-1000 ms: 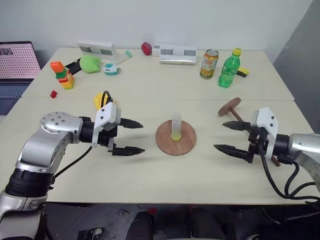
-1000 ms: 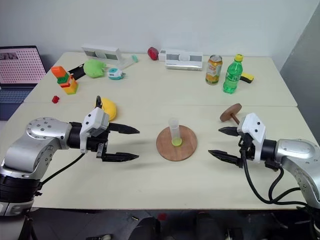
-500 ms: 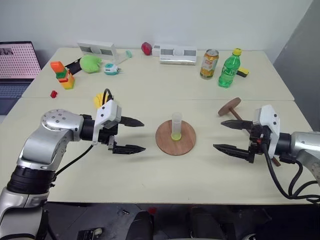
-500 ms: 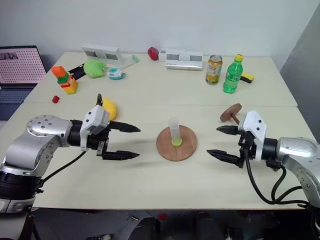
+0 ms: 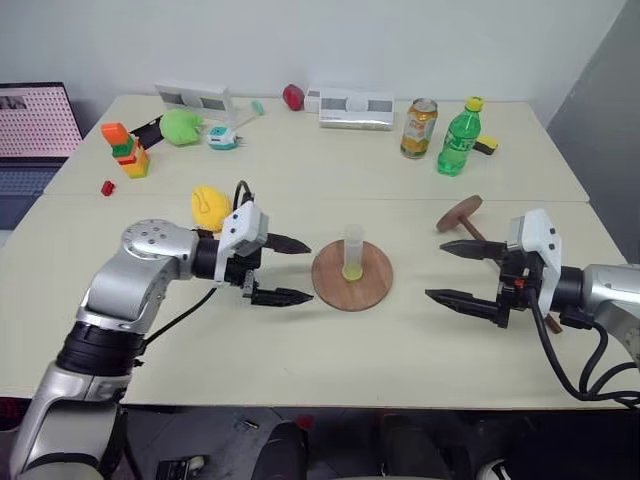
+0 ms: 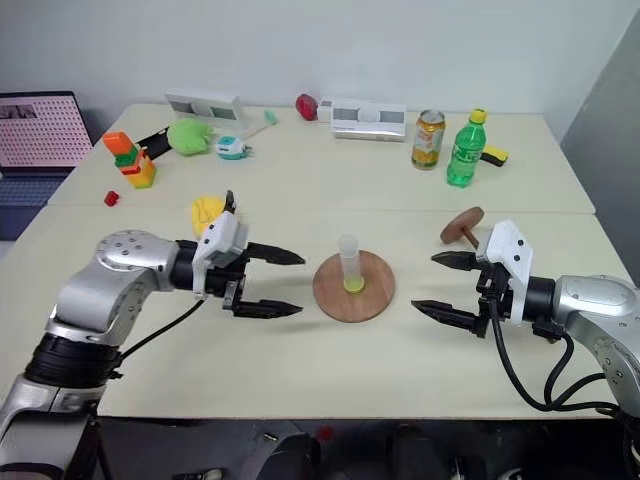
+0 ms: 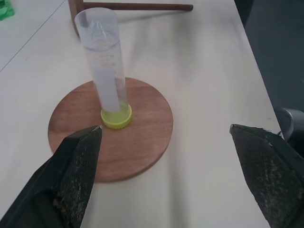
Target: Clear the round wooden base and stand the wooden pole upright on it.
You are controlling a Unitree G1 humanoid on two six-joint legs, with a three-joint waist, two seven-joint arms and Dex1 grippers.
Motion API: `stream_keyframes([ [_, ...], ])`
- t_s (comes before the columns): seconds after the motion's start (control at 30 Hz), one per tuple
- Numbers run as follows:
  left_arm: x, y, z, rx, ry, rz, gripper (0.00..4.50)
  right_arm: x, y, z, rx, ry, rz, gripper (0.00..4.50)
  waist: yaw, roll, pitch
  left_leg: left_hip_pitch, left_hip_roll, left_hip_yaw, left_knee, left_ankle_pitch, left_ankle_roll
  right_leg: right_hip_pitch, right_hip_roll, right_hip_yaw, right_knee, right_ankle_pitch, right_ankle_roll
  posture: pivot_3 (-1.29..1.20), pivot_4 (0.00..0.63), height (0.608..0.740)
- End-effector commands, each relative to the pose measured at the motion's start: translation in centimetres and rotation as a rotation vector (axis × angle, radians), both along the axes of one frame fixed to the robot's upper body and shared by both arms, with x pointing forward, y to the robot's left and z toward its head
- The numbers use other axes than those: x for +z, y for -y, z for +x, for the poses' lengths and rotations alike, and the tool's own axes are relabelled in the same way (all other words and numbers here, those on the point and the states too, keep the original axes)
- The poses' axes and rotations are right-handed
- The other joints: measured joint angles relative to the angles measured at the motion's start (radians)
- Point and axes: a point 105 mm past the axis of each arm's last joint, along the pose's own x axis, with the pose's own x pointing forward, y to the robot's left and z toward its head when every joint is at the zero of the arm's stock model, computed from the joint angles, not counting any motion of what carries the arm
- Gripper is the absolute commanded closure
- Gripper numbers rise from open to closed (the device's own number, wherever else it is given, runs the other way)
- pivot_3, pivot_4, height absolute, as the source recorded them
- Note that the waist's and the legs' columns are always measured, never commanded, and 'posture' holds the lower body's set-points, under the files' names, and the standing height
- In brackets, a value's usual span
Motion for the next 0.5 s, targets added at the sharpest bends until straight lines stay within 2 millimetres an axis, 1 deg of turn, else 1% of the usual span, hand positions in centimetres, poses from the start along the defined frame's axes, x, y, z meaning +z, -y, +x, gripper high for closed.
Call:
stream_keyframes([
  [0.03,0.2,2.9,2.3,0.002,0.066,-0.043,0.0,1.5,-1.0,-0.5,0.038,0.062,0.011,0.18,0.004,0.0,0.0,0.0,0.0,0.0,0.0,0.0,0.0,0.0,0.0,0.0,0.0,0.0,0.0,0.0,0.15,0.74],
  [0.1,0.0,3.7,3.1,0.006,0.075,-0.053,0.0,1.6,-1.3,-0.6,0.041,0.067,0.016,0.18,0.006,0.0,0.0,0.0,-0.001,0.0,0.001,0.0,0.0,0.001,0.0,-0.001,0.0,0.0,0.0,0.0,0.15,0.74],
  [0.2,-0.2,4.2,3.6,0.001,0.069,-0.065,0.0,1.8,-1.4,-0.6,0.04,0.071,0.021,0.18,-0.001,0.0,0.0,-0.001,-0.001,0.0,0.001,0.0,0.0,0.0,0.0,0.0,-0.001,0.0,0.0,0.0,0.15,0.74],
  [0.3,-1.3,6.7,5.0,0.007,0.071,-0.088,0.0,2.5,-1.8,-0.7,0.032,0.095,0.04,0.18,0.002,0.0,0.0,-0.001,0.0,0.0,0.0,0.0,0.0,0.0,0.0,-0.001,-0.001,0.0,0.0,0.0,0.15,0.74],
  [0.37,-1.6,7.4,5.5,0.015,0.067,-0.104,0.0,2.6,-1.8,-0.8,0.027,0.098,0.044,0.18,0.005,0.0,0.0,-0.001,-0.001,-0.001,0.002,0.0,0.0,0.001,-0.001,-0.001,-0.001,0.0,0.0,0.0,0.15,0.74],
  [0.47,-1.8,8.2,5.8,0.019,0.035,-0.149,0.0,2.7,-1.7,-0.8,0.013,0.099,0.044,0.18,0.006,0.0,0.0,-0.001,-0.001,-0.001,0.002,0.0,0.0,0.0,-0.001,-0.001,-0.001,0.0,0.0,0.0,0.15,0.74],
  [0.5,-2.0,8.4,5.6,0.004,0.025,-0.154,0.36,2.7,-1.6,-0.8,0.008,0.1,0.043,0.17,0.005,0.0,0.0,-0.001,-0.001,-0.001,0.002,0.0,0.0,0.0,-0.001,-0.001,-0.001,0.0,0.0,0.0,0.15,0.74],
])
